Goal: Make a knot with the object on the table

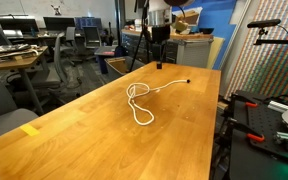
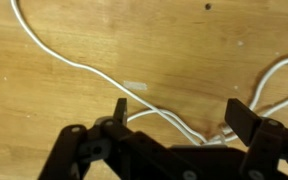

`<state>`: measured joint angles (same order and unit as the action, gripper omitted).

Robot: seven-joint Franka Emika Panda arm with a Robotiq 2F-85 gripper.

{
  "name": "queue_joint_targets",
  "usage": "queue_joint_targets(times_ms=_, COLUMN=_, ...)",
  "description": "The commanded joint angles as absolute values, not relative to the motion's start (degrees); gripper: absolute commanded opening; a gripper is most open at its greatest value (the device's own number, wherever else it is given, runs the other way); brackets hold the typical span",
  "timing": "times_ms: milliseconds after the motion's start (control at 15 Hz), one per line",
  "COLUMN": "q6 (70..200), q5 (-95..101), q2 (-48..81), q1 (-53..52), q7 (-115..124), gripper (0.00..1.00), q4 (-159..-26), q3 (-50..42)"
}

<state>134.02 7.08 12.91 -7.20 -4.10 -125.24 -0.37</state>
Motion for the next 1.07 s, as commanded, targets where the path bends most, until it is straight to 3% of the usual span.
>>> queue_joint_targets(times_ms=0, q6=145.0, q5=21.1, q2=19.6, q1=-7.7, q7=-0.3, gripper=1.00, q4=-125.3, q3=-2.0)
queue_joint_targets(times_ms=67, q6=140.2, q5=15.6, q2=17.0, q1=-6.4, q7=-2.1, gripper=1.00, q4=-125.7, q3=0.0)
queue_joint_targets(times_ms=1000, q6=143.3, q5=13.9, q2=27.3, q1=-4.8, q7=-2.8, gripper=1.00, q4=-120.1, q3=-0.1)
